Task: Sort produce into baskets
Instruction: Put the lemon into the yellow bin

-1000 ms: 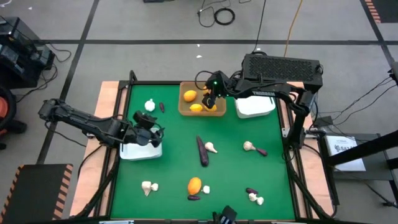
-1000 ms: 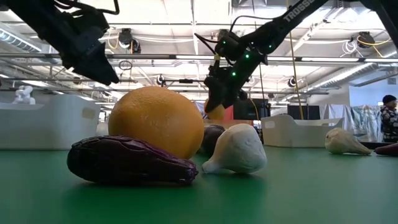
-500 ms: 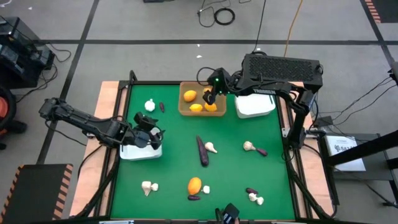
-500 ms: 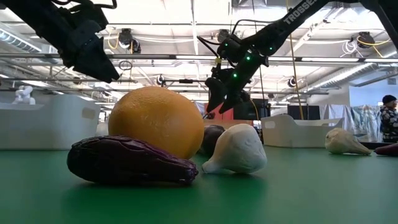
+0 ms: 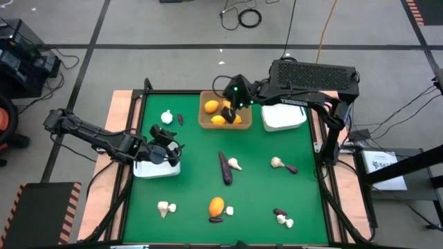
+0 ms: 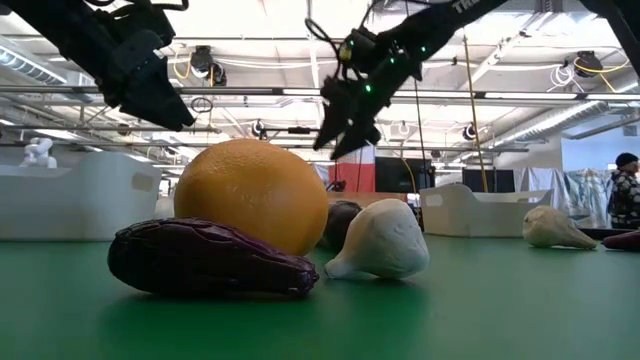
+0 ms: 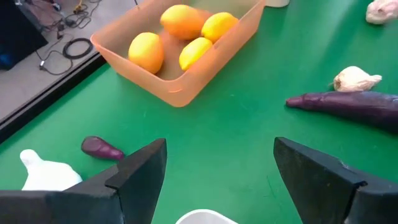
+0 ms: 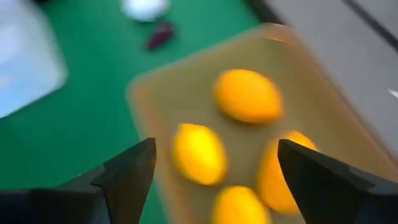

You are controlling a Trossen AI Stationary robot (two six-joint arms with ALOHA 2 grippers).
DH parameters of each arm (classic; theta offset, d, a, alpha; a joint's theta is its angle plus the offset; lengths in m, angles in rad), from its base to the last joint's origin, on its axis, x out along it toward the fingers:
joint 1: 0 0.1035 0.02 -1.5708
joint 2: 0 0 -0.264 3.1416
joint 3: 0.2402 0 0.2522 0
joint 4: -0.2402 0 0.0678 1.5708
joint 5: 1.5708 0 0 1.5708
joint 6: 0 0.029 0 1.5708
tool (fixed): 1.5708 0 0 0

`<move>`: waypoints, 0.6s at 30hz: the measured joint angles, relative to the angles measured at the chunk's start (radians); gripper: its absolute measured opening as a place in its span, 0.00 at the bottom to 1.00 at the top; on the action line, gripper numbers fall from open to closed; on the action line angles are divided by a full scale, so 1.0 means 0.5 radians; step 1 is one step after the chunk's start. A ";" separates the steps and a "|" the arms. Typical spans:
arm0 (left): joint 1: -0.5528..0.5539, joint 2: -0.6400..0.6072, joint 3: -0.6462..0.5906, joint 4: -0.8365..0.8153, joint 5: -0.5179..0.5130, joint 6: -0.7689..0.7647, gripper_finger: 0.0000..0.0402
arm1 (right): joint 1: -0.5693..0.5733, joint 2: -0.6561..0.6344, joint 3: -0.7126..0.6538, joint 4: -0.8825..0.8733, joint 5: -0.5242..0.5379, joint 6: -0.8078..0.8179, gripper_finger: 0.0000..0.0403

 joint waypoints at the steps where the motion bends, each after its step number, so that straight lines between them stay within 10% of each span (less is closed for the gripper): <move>1: -0.004 0.000 0.000 0.000 0.000 0.000 0.76 | 0.032 0.000 0.009 -0.001 -0.061 -0.029 0.81; 18: -0.060 0.000 -0.001 0.060 0.008 0.088 0.76 | 0.848 0.000 0.015 -0.003 -0.238 -0.465 0.81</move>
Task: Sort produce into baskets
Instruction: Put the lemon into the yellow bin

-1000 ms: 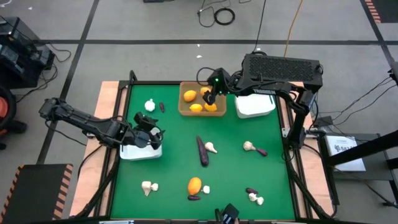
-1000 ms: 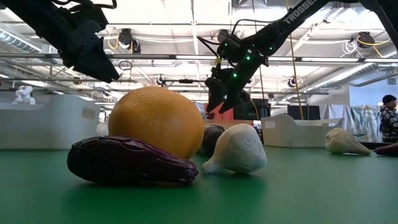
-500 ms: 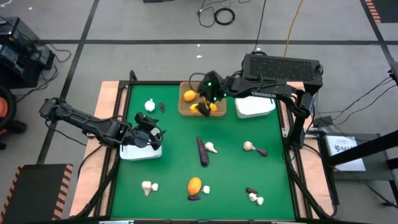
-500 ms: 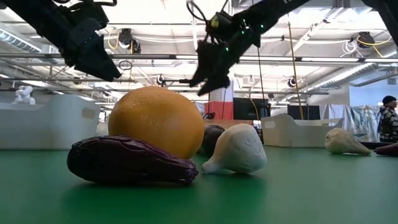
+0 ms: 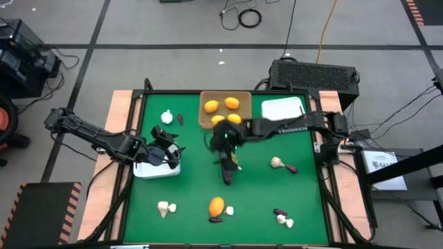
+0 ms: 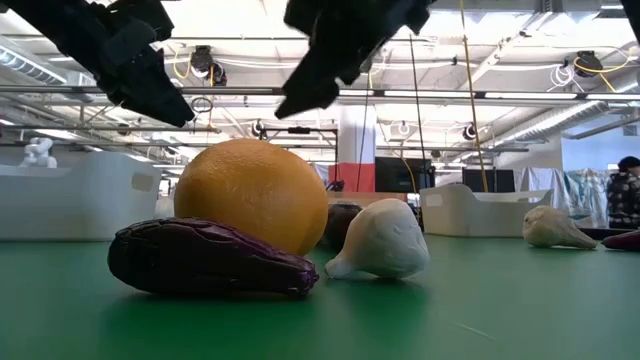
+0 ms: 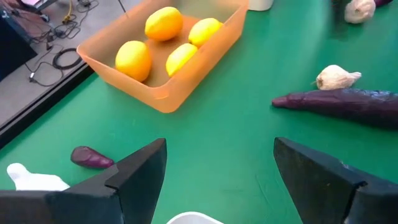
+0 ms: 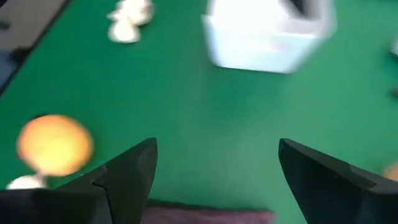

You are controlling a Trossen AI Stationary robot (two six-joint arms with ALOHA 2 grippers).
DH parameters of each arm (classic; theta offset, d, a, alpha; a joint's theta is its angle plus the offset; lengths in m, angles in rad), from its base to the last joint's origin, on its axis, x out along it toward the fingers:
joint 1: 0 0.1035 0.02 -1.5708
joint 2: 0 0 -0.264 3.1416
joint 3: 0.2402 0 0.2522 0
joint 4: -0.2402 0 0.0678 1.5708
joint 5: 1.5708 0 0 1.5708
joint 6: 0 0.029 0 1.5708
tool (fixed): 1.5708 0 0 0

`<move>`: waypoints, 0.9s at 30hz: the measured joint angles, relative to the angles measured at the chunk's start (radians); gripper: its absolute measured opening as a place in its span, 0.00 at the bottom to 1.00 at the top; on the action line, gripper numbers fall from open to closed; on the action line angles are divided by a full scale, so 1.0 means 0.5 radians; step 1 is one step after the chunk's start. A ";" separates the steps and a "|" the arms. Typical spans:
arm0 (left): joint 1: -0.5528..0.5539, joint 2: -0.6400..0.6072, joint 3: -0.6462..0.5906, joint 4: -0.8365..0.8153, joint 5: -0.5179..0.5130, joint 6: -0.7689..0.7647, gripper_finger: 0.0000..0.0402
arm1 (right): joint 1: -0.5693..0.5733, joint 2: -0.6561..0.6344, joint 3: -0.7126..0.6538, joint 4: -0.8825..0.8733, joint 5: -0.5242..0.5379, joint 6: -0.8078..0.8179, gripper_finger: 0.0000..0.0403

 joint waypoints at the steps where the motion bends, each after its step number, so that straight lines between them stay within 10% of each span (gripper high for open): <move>1: 0.000 0.000 0.000 0.000 0.000 0.000 0.76 | 0.052 0.000 0.000 0.002 0.000 -0.033 0.81; 27: 0.000 0.001 -0.001 0.028 0.040 0.000 0.76 | 0.695 0.309 0.000 0.322 0.086 -0.505 0.81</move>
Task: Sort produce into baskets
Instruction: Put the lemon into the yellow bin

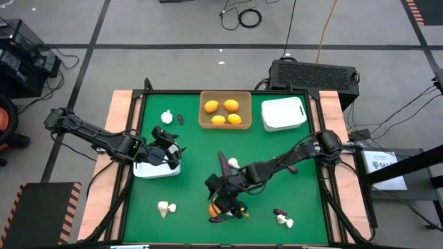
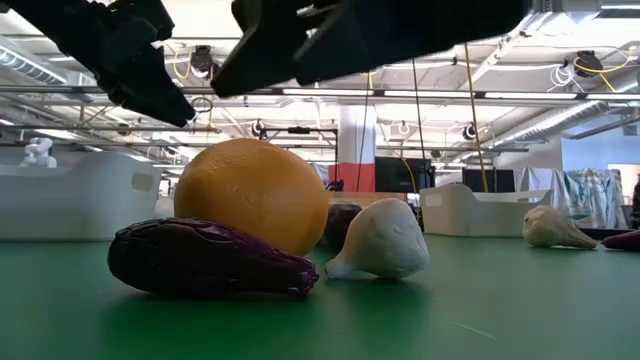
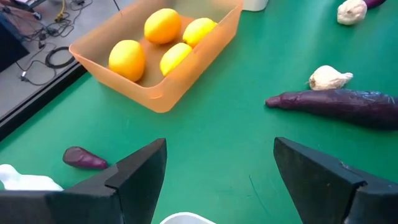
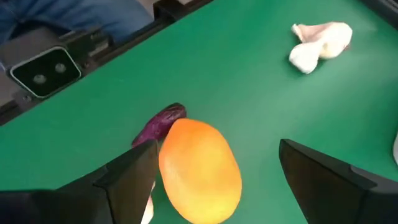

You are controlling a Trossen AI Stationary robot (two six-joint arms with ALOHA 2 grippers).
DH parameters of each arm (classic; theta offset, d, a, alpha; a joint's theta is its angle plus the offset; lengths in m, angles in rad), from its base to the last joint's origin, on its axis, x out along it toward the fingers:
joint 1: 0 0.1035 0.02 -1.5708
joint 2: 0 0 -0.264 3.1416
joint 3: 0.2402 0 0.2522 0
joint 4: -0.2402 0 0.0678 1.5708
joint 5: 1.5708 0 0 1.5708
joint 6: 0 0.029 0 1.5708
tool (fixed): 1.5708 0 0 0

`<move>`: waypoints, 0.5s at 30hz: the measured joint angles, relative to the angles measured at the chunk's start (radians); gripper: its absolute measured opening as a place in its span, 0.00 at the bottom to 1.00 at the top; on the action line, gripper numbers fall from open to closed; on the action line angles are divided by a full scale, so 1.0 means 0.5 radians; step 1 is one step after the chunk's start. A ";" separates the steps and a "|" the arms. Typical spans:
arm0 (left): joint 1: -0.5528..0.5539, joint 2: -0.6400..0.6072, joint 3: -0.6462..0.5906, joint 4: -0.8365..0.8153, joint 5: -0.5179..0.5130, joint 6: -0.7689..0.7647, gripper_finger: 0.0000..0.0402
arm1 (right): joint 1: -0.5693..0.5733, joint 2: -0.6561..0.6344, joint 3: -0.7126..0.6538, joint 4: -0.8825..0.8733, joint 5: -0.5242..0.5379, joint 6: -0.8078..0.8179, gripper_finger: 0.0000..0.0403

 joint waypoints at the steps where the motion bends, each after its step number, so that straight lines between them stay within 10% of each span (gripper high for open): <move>1: 0.000 -0.001 0.000 0.001 0.000 0.000 0.76 | 0.006 0.000 0.000 0.003 0.001 0.013 0.81; 15: -0.001 -0.001 0.000 0.013 0.001 0.000 0.76 | 0.073 0.135 0.000 0.115 0.050 -0.055 0.81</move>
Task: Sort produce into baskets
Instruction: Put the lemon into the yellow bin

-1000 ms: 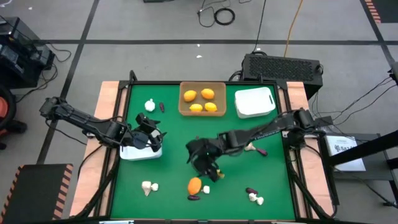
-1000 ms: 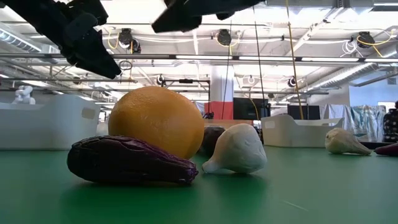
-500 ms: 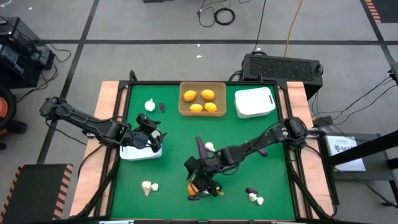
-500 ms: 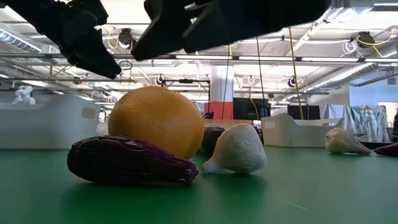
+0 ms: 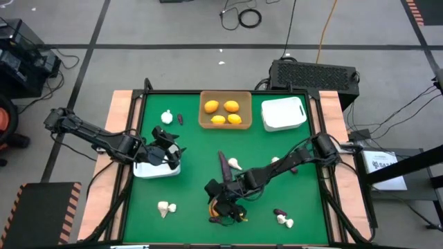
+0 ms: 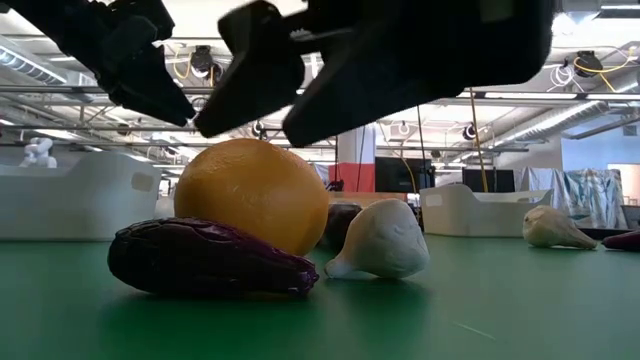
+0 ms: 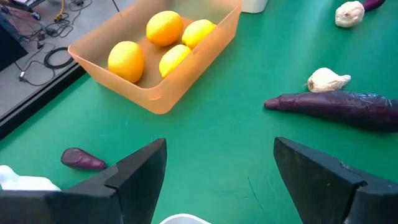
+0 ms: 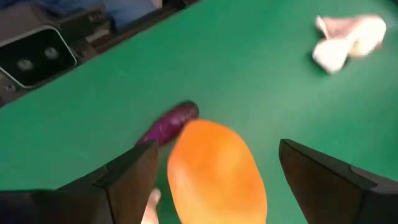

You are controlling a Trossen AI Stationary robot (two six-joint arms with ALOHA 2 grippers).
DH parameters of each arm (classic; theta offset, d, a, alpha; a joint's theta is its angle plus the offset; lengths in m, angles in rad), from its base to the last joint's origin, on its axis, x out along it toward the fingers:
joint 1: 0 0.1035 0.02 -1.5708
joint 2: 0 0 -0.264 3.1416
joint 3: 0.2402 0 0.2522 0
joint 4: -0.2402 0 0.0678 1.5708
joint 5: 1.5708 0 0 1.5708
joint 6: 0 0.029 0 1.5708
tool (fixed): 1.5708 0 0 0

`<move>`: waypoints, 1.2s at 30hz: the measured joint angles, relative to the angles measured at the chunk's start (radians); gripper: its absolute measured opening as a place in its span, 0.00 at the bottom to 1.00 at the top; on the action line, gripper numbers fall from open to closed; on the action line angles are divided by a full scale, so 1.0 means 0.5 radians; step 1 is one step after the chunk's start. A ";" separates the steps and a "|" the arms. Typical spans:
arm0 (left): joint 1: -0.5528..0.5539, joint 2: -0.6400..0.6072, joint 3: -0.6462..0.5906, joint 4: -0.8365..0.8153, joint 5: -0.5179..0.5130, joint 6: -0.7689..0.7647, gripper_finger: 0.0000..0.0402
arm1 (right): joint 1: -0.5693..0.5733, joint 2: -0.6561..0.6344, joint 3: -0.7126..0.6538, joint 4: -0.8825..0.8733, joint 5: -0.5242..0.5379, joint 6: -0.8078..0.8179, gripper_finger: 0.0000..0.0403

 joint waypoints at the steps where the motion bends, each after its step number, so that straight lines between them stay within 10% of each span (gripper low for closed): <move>1: 0.001 0.001 0.000 0.000 0.000 0.001 0.76 | 0.005 0.005 0.000 0.011 0.017 -0.019 0.81; 36: 0.000 0.001 0.000 -0.003 -0.002 0.011 0.76 | 0.000 0.115 0.001 -0.012 0.109 0.105 0.74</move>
